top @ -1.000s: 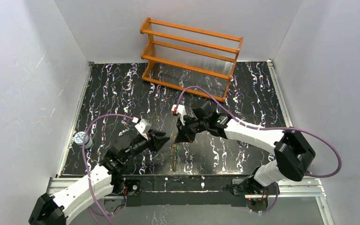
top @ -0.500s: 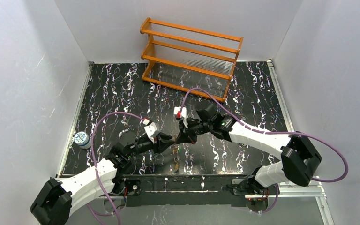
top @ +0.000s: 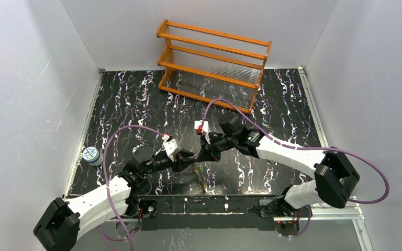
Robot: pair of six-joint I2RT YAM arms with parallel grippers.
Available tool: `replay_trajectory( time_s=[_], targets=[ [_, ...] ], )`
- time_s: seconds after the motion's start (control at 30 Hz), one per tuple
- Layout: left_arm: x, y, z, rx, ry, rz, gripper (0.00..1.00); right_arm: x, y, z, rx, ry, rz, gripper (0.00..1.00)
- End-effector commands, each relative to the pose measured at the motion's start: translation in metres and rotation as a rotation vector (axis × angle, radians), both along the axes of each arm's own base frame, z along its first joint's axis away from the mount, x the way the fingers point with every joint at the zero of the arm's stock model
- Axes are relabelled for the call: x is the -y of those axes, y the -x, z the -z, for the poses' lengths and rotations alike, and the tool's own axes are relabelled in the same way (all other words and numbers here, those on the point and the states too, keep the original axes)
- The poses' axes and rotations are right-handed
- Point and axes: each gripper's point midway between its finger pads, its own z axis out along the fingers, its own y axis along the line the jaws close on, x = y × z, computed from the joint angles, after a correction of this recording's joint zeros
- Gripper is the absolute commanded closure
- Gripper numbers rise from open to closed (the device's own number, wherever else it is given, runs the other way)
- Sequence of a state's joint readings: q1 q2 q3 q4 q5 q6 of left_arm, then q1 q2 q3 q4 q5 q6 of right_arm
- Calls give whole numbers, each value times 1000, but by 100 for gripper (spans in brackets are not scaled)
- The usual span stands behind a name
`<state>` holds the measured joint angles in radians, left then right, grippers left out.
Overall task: Put the keys on the keyring
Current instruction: Pick up the keyring from the center of the board, then adjust the keyring.
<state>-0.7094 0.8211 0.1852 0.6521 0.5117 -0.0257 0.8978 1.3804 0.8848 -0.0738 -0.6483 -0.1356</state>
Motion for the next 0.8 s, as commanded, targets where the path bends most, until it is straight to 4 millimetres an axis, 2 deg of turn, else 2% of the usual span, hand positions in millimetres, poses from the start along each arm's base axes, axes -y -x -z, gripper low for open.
replay_trajectory(
  time_s=[0.0,0.2,0.57,0.77],
  targets=[
    [-2,-3,-28,78,45,-30,70,-6,-4,-29,73,-87,-16,99],
    [-7,2,-33,83,56,-38,68,-6,-3,-31,73,-92,-22,99],
    [5,11,-11,15,-4,39,68,-7,0,-37,74,-108,-40,99],
    [11,13,-8,34,-31,64,76,-8,0,-38,74,-112,-43,99]
  ],
)
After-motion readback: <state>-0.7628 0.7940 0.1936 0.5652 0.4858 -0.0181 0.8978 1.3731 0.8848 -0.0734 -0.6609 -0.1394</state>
